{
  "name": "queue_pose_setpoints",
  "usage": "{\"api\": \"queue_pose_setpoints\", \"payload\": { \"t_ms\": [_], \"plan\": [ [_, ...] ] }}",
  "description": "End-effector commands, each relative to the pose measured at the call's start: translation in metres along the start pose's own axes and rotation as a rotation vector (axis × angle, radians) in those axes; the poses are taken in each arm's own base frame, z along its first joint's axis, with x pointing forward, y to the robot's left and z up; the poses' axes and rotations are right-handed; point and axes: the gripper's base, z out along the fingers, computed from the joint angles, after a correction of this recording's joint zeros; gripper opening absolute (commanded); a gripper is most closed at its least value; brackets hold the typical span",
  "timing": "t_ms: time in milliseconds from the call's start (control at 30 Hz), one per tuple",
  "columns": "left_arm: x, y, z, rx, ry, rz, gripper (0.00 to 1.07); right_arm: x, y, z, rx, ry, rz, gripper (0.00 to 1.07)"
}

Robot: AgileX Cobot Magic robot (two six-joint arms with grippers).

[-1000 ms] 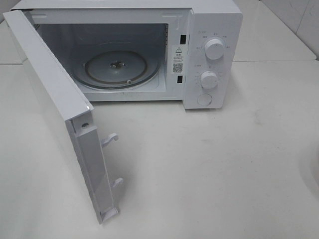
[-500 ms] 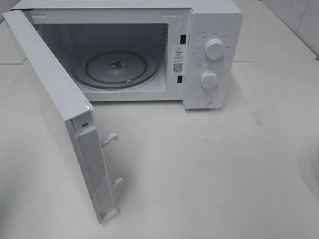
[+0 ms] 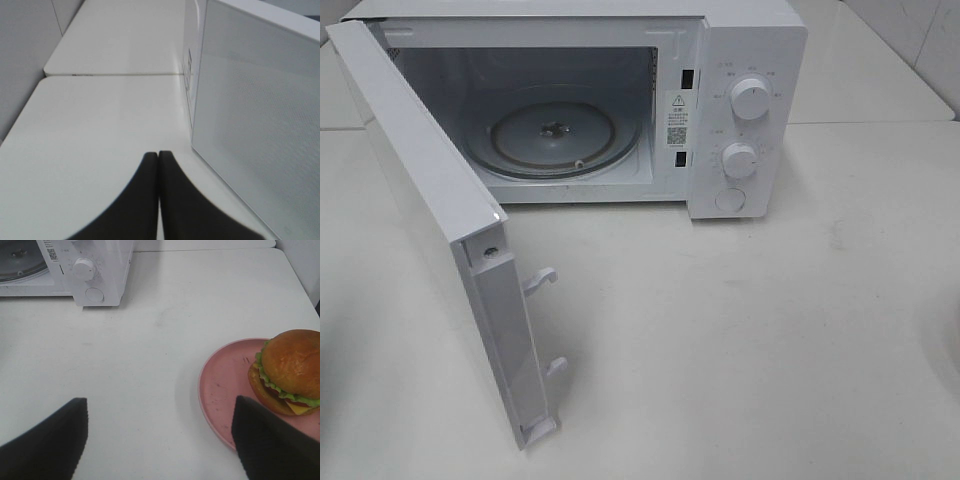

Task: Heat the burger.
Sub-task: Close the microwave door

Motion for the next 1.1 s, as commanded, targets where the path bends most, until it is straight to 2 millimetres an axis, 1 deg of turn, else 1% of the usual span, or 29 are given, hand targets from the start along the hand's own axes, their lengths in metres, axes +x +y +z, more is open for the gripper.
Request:
{"api": "queue_pose_setpoints", "payload": {
  "t_ms": [33, 100, 167, 200, 233, 300, 367, 467, 500, 567, 600, 667, 733, 933, 1000, 1033, 1067, 1100],
  "plan": [
    [0.005, 0.004, 0.007, -0.044, -0.165, 0.01, 0.0, 0.002, -0.001, -0.003, 0.006, -0.027, -0.006, 0.76],
    [0.007, 0.004, 0.009, -0.046, -0.181, 0.024, 0.0, 0.002, -0.001, -0.003, 0.006, -0.027, -0.006, 0.76],
    [0.014, 0.002, 0.018, -0.03, -0.171, 0.037, 0.0, 0.002, -0.001, -0.003, 0.006, -0.027, -0.006, 0.76],
    [0.014, 0.002, 0.018, -0.03, -0.171, 0.037, 0.0, 0.002, -0.001, -0.003, 0.006, -0.027, -0.006, 0.76],
    [0.018, 0.0, 0.025, -0.006, -0.15, 0.041, 0.0, 0.002, -0.001, -0.003, 0.006, -0.027, -0.006, 0.76],
    [0.019, -0.001, 0.028, 0.008, -0.149, 0.051, 0.0, 0.002, -0.001, -0.003, 0.006, -0.027, -0.006, 0.76],
    [0.025, -0.007, 0.044, 0.075, -0.096, 0.103, 0.0, 0.002, -0.001, -0.003, 0.006, -0.027, -0.006, 0.76],
    [0.025, -0.009, 0.048, 0.09, -0.088, 0.104, 0.0, 0.002, -0.001, -0.003, 0.006, -0.027, -0.006, 0.76],
    [0.027, -0.011, 0.054, 0.121, -0.073, 0.103, 0.0, 0.002, -0.001, -0.003, 0.006, -0.027, -0.006, 0.76],
    [0.028, -0.013, 0.057, 0.136, -0.069, 0.102, 0.0, 0.002, -0.001, -0.003, 0.006, -0.027, -0.006, 0.76],
    [0.031, -0.017, 0.062, 0.183, -0.066, 0.097, 0.0, 0.002, -0.001, -0.003, 0.006, -0.027, -0.006, 0.76],
    [0.032, -0.019, 0.064, 0.207, -0.072, 0.095, 0.0, 0.002, -0.001, -0.003, 0.006, -0.027, -0.006, 0.76],
    [0.038, -0.029, 0.072, 0.315, -0.094, 0.106, 0.0, 0.002, -0.001, -0.003, 0.006, -0.027, -0.006, 0.76],
    [0.042, -0.033, 0.081, 0.362, -0.109, 0.081, 0.0, 0.002, -0.001, -0.003, 0.006, -0.027, -0.006, 0.76],
    [0.043, -0.042, 0.092, 0.403, -0.09, 0.089, 0.0, 0.002, -0.001, -0.003, 0.006, -0.027, -0.006, 0.76],
    [0.043, -0.042, 0.092, 0.403, -0.09, 0.089, 0.0, 0.002, -0.001, -0.003, 0.006, -0.027, -0.006, 0.76],
    [0.043, -0.046, 0.095, 0.418, -0.088, 0.096, 0.0, 0.002, -0.001, -0.003, 0.006, -0.027, -0.006, 0.76],
    [0.043, -0.055, 0.098, 0.444, -0.087, 0.109, 0.0, 0.002, -0.001, -0.003, 0.006, -0.027, -0.006, 0.76]
  ]
}}
